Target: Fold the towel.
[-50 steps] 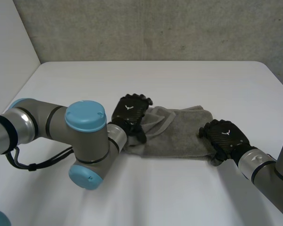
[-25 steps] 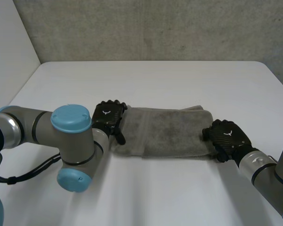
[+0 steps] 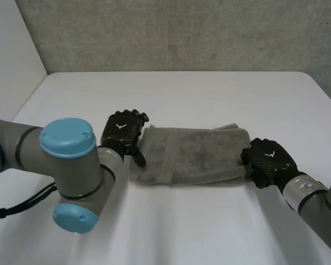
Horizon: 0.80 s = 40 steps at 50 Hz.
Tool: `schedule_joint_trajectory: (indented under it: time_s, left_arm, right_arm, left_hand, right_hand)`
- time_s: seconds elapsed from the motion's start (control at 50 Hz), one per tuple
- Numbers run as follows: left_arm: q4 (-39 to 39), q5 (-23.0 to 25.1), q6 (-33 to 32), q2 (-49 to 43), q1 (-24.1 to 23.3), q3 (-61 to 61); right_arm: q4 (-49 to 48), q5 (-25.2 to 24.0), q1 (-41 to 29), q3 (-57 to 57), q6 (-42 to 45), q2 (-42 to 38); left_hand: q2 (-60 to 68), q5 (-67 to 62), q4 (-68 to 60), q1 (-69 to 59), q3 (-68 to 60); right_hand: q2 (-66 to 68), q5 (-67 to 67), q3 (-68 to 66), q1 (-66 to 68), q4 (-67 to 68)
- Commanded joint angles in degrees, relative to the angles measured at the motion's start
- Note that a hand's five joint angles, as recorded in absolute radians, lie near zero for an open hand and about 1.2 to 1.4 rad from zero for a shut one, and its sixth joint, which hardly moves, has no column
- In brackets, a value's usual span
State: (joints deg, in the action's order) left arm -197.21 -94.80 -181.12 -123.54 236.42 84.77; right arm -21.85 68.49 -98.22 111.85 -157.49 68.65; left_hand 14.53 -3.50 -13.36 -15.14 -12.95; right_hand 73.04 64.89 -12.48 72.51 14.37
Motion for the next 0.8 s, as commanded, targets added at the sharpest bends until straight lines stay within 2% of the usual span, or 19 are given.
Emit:
schedule_joint_trajectory:
  time_s: [0.02,0.12,0.24,0.32,0.34,0.38,0.4,0.44,0.46,0.5,0.52,0.6,0.74,0.76,0.78,0.8]
  left_arm:
    - [-0.01,0.58,0.24,6.98,2.02,6.35]
    - [-0.45,0.94,0.24,12.08,3.33,10.66]
    - [-0.72,0.85,0.42,15.52,5.36,13.05]
    - [-0.72,0.85,0.68,16.14,6.33,13.49]
    - [-0.72,0.85,0.94,16.58,6.76,13.66]
    - [-0.72,0.85,1.30,16.93,7.30,13.84]
    - [-0.72,0.85,1.73,17.11,7.82,13.84]
    - [-0.72,0.94,2.17,17.20,8.35,13.84]
    - [-0.72,0.94,2.18,17.20,8.35,13.84]
    - [-0.72,0.94,3.14,17.28,8.70,13.84]
    - [-0.72,0.94,3.14,17.28,8.70,13.84]
    - [-0.72,0.94,3.50,17.28,8.79,13.75]
    - [-0.80,0.94,3.50,17.20,8.70,13.49]
    - [-0.80,0.94,3.50,17.20,8.53,13.31]
    - [-0.80,1.02,3.50,16.85,8.18,12.96]
    - [-0.80,1.03,3.50,16.84,8.17,12.96]
  right_arm:
    - [8.47,-7.47,8.02,0.91,3.75,6.39]
    - [13.05,-10.56,10.06,-3.03,5.70,10.44]
    - [16.67,-10.57,8.92,-8.49,5.17,11.86]
    - [17.11,-9.34,1.30,-13.92,1.75,11.60]
    - [17.10,-9.34,1.27,-13.94,1.74,11.59]
    - [17.02,-6.89,-6.33,-17.70,0.95,10.20]
    - [17.02,-6.88,-6.37,-17.72,0.95,10.19]
    - [17.10,-4.08,-13.72,-21.22,0.95,5.73]
    - [17.10,-4.06,-13.76,-21.24,0.95,5.70]
    - [17.28,-1.96,-20.84,-23.95,1.04,1.94]
    - [17.28,-1.95,-20.87,-23.96,1.04,1.93]
    - [17.02,0.68,-28.59,-26.68,0.95,-3.86]
    - [16.93,3.66,-32.21,-28.88,1.30,-11.07]
    - [16.93,4.72,-32.21,-29.06,1.39,-12.04]
    - [16.93,4.73,-32.21,-29.06,1.39,-12.05]
    - [17.02,5.94,-32.13,-28.80,1.74,-12.14]
  left_hand:
    - [-3.64,2.61,3.36,4.25,2.95]
    - [-3.64,2.61,3.36,4.25,2.95]
    - [-3.64,2.61,3.36,4.25,2.95]
    - [-3.64,2.61,3.36,4.25,2.95]
    - [-3.64,2.61,3.36,4.25,2.95]
    - [-3.64,2.61,3.36,4.25,2.95]
    - [-3.64,2.61,3.36,4.25,2.95]
    - [-3.64,2.61,3.36,4.25,2.95]
    - [-3.64,2.61,3.36,4.25,2.95]
    - [-3.64,2.61,3.36,4.25,2.95]
    - [-3.64,2.61,3.36,4.25,2.95]
    - [-3.64,2.61,3.36,4.25,2.95]
    - [-3.64,2.61,3.36,4.25,2.95]
    - [-3.64,2.61,3.36,4.25,2.95]
    - [-3.64,2.61,3.36,4.25,2.95]
    - [-3.64,2.61,3.36,4.25,2.95]
  right_hand:
    - [6.96,5.11,2.48,7.49,-4.37]
    - [6.96,5.11,2.48,7.49,-4.37]
    - [6.96,5.11,2.48,7.49,-4.37]
    - [6.96,5.11,2.48,7.49,-4.37]
    - [6.96,5.11,2.48,7.49,-4.37]
    - [6.96,5.11,2.48,7.49,-4.37]
    - [6.96,5.11,2.48,7.49,-4.37]
    - [6.96,5.11,2.48,7.49,-4.37]
    - [6.96,5.11,2.48,7.49,-4.37]
    - [6.96,5.11,2.48,7.49,-4.37]
    - [6.96,5.11,2.48,7.49,-4.37]
    - [6.96,5.11,2.48,7.49,-4.37]
    - [6.96,5.11,2.48,7.49,-4.37]
    - [0.85,-0.99,2.48,1.39,-4.37]
    - [0.79,-1.05,2.48,1.32,-4.37]
    - [-33.18,-35.02,2.48,-32.65,-4.37]
